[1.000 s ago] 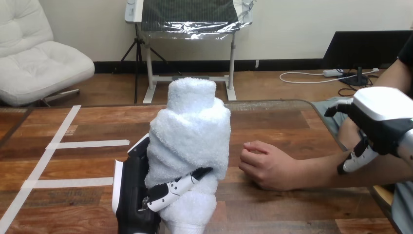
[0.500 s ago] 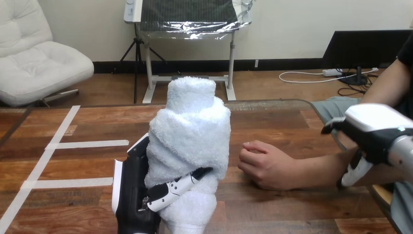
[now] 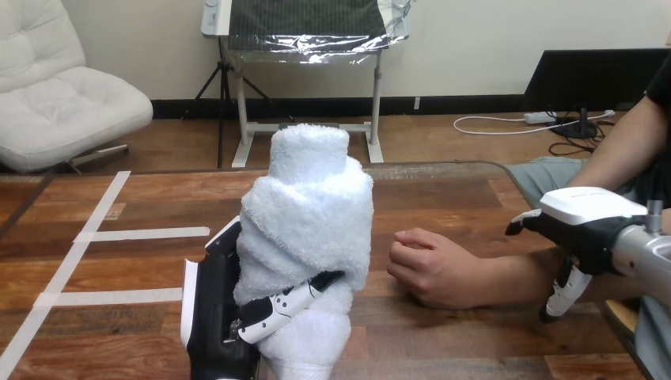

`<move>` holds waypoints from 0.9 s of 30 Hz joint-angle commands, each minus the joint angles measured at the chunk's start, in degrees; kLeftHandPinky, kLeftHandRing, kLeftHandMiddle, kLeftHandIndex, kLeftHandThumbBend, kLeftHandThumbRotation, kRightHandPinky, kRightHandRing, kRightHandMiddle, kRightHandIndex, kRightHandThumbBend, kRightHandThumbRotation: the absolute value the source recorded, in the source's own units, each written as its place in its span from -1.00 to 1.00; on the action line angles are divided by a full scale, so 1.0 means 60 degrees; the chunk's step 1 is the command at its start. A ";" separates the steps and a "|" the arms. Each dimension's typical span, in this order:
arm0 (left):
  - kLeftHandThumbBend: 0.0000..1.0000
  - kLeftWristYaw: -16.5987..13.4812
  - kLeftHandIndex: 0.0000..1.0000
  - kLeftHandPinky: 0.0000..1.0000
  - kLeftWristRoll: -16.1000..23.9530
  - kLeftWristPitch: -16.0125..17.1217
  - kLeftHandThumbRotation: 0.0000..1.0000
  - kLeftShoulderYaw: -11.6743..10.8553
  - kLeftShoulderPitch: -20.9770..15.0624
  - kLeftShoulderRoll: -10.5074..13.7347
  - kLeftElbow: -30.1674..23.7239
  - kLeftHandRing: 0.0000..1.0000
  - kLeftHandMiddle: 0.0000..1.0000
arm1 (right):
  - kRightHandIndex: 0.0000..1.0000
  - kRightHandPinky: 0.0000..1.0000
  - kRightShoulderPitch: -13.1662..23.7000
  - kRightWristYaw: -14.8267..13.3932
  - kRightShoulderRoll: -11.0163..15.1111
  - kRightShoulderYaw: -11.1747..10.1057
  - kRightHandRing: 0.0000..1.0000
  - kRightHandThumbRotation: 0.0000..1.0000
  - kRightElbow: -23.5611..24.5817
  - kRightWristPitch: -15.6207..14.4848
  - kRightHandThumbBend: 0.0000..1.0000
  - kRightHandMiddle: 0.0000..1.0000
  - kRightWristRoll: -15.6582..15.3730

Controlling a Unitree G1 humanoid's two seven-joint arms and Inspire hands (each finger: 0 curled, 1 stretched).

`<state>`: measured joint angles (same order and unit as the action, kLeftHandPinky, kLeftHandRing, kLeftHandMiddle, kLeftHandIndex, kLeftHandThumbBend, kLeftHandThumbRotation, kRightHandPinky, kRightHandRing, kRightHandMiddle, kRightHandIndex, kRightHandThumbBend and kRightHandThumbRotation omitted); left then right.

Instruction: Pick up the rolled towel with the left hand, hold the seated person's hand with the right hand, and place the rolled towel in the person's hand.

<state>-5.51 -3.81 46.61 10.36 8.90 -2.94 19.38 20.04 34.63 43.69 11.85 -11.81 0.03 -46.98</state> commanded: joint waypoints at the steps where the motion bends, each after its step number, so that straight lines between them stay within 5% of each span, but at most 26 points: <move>1: 0.22 -0.0036 -0.03 -0.51 0.0087 0.0301 -1.00 -0.0052 -0.0550 -0.0699 -0.0724 -0.34 -0.20 | 0.79 0.84 0.1095 0.0009 0.0080 0.0127 0.90 -0.75 -0.0333 0.0121 0.53 0.91 0.0166; 27: 0.21 0.0038 -0.03 -0.52 -0.0134 0.0315 -1.00 0.0015 -0.0440 -0.0735 -0.0886 -0.35 -0.21 | 0.82 0.86 0.1670 -0.0035 -0.0187 0.1072 0.90 -0.57 -0.1666 0.0411 0.48 0.90 0.0111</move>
<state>-5.45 -4.14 46.80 10.49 8.92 -2.95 17.73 25.37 35.56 43.21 17.23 -20.22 2.01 -46.07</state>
